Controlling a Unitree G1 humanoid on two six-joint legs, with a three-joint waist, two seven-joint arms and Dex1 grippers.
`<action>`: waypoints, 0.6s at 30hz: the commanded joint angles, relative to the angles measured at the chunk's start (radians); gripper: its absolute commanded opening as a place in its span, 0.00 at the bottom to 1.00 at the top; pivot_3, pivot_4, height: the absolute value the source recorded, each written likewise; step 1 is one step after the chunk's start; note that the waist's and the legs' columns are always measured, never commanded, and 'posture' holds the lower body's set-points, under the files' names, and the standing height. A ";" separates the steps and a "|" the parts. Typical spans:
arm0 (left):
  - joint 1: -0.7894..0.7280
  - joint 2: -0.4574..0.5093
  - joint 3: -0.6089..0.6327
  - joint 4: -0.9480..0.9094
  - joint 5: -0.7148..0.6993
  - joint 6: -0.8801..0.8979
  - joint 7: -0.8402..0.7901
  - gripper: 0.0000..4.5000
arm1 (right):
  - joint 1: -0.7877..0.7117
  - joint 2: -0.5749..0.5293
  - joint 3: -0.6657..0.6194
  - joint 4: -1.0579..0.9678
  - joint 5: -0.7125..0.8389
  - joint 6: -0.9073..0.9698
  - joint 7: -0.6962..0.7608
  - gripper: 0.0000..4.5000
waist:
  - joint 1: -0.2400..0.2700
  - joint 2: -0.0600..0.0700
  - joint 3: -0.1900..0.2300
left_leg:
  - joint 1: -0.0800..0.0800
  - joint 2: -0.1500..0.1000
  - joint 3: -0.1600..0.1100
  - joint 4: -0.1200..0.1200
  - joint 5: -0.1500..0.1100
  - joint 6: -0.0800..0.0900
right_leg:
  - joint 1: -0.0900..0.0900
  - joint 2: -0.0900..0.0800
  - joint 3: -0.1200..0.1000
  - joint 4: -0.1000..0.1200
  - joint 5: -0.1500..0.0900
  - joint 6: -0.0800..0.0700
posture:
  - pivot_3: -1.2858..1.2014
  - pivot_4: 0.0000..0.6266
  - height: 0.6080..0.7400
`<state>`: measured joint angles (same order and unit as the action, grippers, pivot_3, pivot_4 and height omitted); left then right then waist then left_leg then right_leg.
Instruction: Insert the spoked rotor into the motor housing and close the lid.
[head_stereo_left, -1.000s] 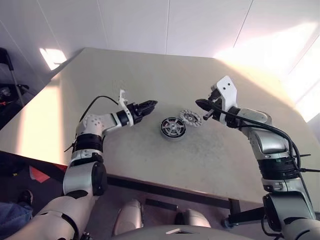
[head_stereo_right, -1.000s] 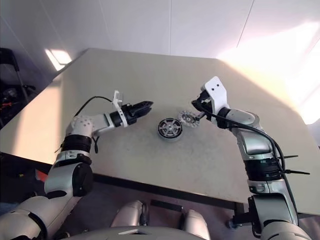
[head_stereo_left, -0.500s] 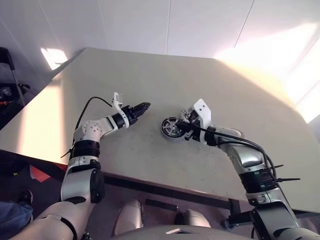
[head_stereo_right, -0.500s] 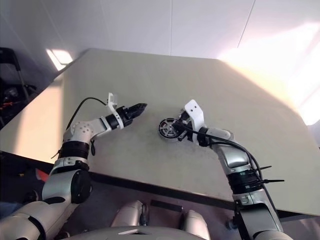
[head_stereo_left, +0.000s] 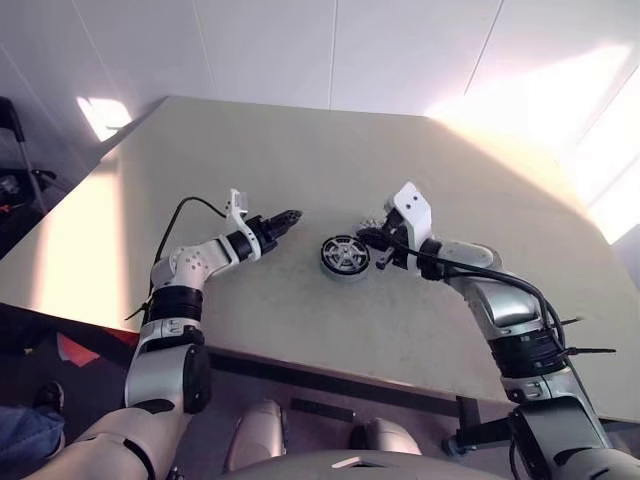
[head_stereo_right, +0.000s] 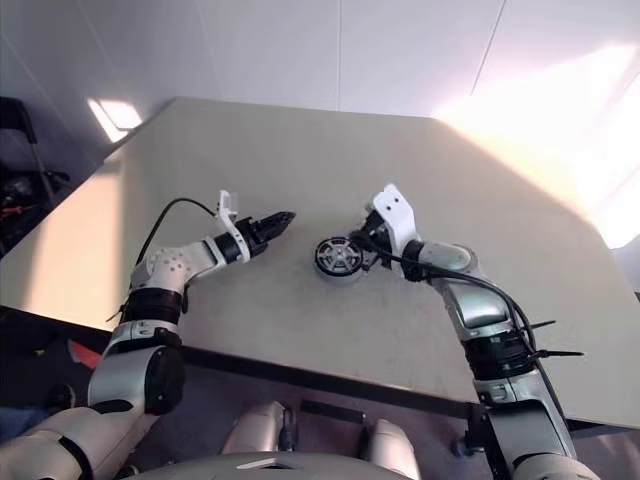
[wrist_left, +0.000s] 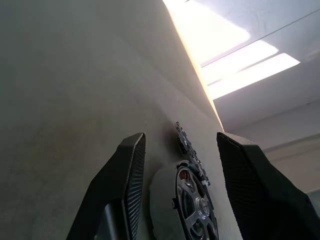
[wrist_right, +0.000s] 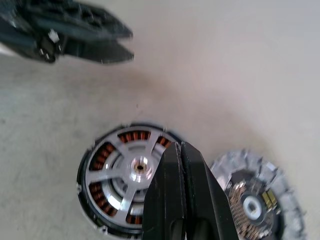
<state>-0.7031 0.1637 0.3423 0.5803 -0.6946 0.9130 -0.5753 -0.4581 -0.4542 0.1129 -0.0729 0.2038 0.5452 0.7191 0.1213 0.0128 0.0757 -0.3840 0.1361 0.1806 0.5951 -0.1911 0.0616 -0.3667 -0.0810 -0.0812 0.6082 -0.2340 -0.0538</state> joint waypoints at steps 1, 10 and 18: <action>-0.005 0.003 0.001 -0.036 -0.005 -0.006 0.006 0.53 | -0.021 -0.006 -0.020 -0.078 0.028 0.012 0.004 0.00 | 0.001 0.000 0.000 | 0.000 0.000 0.000 0.000 0.000 0.000 | 0.000 0.000 0.000 0.000 0.000 0.000 | 0.52 0.00 1.00; 0.003 0.019 0.013 -0.033 -0.004 -0.014 0.028 0.53 | 0.111 0.033 0.112 0.083 -0.059 -0.023 -0.014 0.00 | -0.002 0.001 0.000 | 0.000 0.000 0.000 0.000 0.000 0.000 | 0.000 0.000 0.000 -0.001 0.000 0.000 | 0.52 0.00 1.00; 0.008 0.006 0.003 -0.040 -0.001 -0.014 0.041 0.53 | 0.046 0.024 0.049 0.083 -0.036 -0.050 -0.026 0.00 | -0.002 0.000 0.000 | 0.009 0.000 0.000 0.000 0.001 -0.002 | 0.008 0.000 0.001 -0.001 -0.004 0.008 | 0.52 0.00 1.00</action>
<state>-0.6877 0.1722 0.3474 0.5779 -0.6922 0.9112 -0.5359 -0.3822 -0.4167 0.1960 0.0166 0.1735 0.5057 0.7006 0.1195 0.0131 0.0753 -0.3755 0.1359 0.1807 0.5948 -0.1902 0.0597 -0.3587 -0.0811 -0.0804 0.6071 -0.2385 -0.0460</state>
